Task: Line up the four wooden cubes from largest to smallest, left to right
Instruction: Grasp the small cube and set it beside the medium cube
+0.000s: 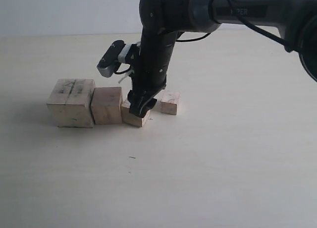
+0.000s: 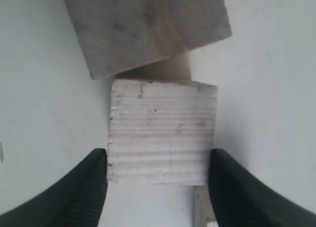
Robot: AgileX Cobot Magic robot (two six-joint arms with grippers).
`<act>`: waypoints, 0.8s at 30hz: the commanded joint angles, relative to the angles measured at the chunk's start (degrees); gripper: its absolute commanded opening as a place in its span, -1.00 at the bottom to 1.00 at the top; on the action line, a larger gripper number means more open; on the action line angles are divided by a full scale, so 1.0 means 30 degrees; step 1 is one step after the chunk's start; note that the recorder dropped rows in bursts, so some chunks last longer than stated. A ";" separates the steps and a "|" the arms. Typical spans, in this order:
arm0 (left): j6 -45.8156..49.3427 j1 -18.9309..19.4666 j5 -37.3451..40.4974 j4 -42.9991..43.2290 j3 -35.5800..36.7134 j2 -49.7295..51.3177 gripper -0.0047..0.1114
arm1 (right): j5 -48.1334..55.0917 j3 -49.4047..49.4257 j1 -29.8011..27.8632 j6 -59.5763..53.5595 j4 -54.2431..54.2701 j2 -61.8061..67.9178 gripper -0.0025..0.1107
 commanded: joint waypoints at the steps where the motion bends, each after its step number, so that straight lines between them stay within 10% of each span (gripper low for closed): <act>1: -0.0149 -0.0103 -0.0140 -0.0012 -0.0008 -0.0130 -0.92 | -0.1177 0.0098 -0.0021 -0.2727 0.0169 -0.0011 -0.96; 24: -0.0149 -0.0103 -0.0140 -0.0012 -0.0008 -0.0130 -0.92 | -0.2665 0.0098 -0.0021 -0.7459 0.0834 -0.0011 -0.96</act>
